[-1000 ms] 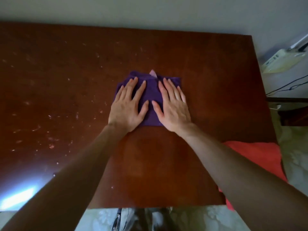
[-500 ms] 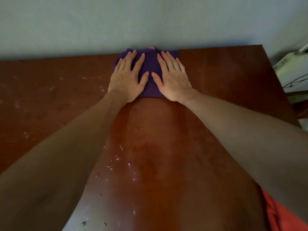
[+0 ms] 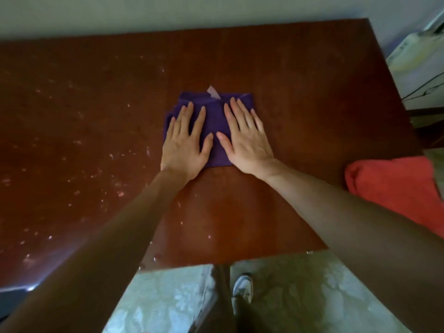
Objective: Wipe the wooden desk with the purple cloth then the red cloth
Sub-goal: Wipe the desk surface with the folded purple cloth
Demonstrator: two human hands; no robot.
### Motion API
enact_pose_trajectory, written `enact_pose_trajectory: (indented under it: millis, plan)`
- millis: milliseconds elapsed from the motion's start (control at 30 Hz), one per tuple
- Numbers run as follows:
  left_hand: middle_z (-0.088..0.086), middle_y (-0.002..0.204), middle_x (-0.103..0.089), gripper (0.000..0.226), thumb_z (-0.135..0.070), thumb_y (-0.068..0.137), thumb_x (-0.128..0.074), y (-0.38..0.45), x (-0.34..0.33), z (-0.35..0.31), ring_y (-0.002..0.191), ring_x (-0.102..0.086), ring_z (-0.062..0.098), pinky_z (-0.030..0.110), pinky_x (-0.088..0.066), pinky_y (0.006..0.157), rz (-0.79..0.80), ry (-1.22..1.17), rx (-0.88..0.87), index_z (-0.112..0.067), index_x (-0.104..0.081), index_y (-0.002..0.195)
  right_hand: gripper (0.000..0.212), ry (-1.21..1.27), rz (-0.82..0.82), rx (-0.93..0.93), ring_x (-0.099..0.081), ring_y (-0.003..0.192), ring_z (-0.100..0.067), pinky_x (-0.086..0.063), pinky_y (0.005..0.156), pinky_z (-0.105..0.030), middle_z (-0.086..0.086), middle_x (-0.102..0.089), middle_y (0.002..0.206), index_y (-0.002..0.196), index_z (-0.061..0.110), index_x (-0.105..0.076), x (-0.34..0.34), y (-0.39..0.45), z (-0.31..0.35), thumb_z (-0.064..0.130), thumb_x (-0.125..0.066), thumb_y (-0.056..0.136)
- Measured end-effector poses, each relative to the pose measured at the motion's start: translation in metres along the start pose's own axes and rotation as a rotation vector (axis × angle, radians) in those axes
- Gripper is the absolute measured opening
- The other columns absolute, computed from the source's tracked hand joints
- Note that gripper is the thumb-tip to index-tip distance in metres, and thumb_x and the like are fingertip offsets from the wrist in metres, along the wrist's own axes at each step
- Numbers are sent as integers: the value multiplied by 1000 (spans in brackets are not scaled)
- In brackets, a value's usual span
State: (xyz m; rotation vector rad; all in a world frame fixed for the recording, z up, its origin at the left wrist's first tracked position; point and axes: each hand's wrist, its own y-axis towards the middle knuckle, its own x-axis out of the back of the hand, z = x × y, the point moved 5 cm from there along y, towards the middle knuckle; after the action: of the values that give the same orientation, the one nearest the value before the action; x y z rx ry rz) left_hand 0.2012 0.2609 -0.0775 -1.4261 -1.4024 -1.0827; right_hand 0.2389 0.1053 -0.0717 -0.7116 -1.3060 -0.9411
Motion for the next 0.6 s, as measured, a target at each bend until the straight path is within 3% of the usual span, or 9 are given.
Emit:
enact_pose_trajectory:
  millis: [167,333,600]
  plan:
    - [12,169,-16,66,-50,104,-30,-116,-5,-25,157,-13,28,47,-12,128,-15,-7,12,-20,-19,162,69,5,-40,32,-21,158,-26,-19,129,-47,-14,-25,169,161,6,-27,1,-110,34,49,-33,107]
    - [9,169,-15,66,-49,104,-34,-203,-7,-36,157,-10,23,46,-13,128,-20,-11,32,-22,-18,162,69,0,-19,34,-15,160,-24,-17,129,-47,-12,-20,171,162,7,-24,2,-189,67,50,-31,107]
    - [11,167,-21,64,-47,104,-36,-206,0,-26,155,-19,26,47,-19,126,-20,-28,10,-21,-23,161,69,8,-55,11,-24,157,-23,-18,129,-45,-11,-32,167,159,9,-33,0,-187,73,51,-35,105]
